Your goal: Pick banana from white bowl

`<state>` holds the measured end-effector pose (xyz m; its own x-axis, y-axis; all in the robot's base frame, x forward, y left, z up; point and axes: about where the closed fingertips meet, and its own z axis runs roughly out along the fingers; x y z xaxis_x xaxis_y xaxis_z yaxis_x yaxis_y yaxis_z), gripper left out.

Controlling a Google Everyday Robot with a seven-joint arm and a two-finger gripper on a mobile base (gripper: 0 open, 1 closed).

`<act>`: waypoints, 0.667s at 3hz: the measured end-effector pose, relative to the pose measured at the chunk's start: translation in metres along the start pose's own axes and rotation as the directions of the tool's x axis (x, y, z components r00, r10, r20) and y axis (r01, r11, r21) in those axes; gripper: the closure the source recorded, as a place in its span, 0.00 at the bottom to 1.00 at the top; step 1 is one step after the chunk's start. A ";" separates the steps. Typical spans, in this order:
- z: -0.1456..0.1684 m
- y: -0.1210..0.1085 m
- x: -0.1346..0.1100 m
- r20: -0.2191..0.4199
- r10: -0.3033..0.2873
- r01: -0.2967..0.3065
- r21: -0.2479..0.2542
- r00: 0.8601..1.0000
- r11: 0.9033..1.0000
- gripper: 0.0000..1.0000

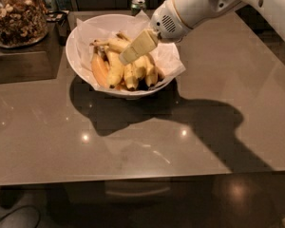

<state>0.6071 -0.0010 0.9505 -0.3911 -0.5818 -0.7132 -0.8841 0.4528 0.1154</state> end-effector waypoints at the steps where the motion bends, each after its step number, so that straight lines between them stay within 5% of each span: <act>1: 0.011 -0.010 -0.005 0.002 0.014 -0.014 0.030 1.000 0.999 0.32; 2: 0.023 -0.017 -0.004 -0.007 0.033 -0.032 0.042 0.999 0.999 0.35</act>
Offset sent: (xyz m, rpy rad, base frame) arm 0.0347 0.0104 -0.0239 -0.0234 0.0093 -0.0846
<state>0.6301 0.0091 0.9358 -0.4216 -0.5713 -0.7042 -0.8594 0.4996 0.1092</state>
